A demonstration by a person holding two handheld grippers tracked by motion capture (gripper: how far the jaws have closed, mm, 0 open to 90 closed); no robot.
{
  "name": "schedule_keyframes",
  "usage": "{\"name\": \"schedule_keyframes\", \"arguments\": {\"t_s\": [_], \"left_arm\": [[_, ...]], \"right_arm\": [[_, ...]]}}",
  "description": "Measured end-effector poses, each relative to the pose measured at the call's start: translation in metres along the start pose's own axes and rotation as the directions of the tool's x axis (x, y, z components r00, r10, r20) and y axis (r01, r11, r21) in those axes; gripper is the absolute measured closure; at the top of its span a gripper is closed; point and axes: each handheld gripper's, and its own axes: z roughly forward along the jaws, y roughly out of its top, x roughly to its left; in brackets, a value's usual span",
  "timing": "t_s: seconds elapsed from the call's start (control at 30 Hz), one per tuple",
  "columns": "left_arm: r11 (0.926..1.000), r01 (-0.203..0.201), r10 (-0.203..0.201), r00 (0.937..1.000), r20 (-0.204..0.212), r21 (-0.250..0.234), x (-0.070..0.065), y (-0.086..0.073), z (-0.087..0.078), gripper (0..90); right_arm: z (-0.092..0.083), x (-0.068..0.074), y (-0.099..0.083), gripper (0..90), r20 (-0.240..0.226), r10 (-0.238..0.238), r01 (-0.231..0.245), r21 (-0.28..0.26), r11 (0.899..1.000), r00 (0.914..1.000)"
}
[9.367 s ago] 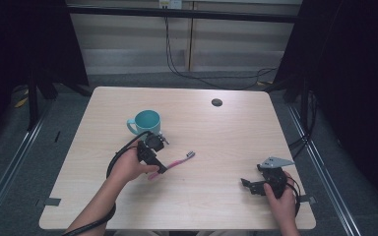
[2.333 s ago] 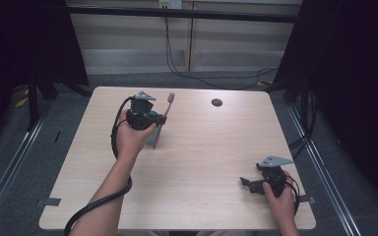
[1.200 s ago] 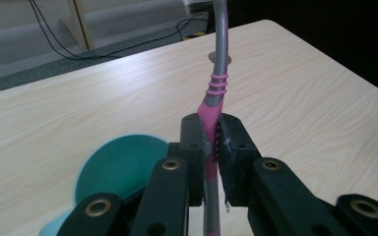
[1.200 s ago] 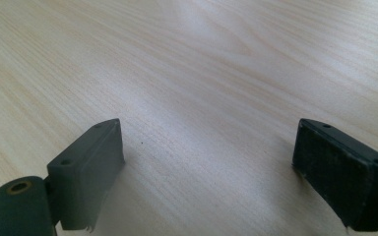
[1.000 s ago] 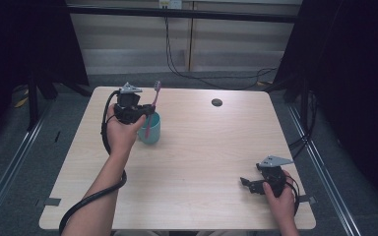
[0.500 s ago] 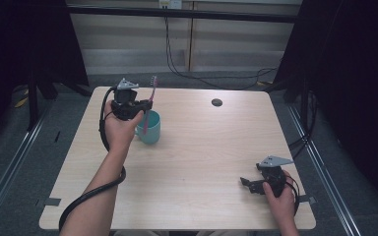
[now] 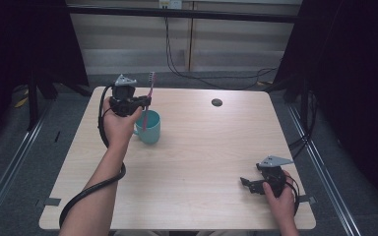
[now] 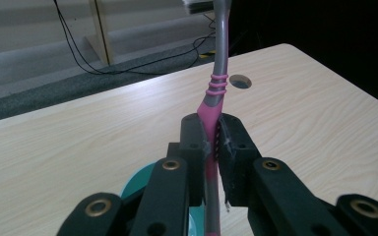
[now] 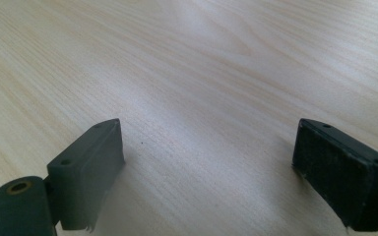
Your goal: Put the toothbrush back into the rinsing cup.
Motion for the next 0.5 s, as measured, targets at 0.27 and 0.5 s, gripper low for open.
{"name": "schedule_keyframes", "arguments": {"t_s": [0.27, 0.5], "left_arm": [[1.0000, 0.006, -0.006, 1.0000, -0.001, 0.003, 0.0047, -0.0001, 0.0025, 82.2], [0.9998, 0.017, -0.017, 0.9998, -0.002, -0.010, 0.0072, 0.0016, 0.0035, 82.2]], "right_arm": [[0.0000, 0.0000, 0.0000, 11.4, 0.000, 0.000, 0.000, 0.000, 1.000, 1.0000], [0.0001, -0.0001, 0.0000, 11.4, 0.000, -0.002, 0.002, -0.001, 1.000, 1.0000]]}}
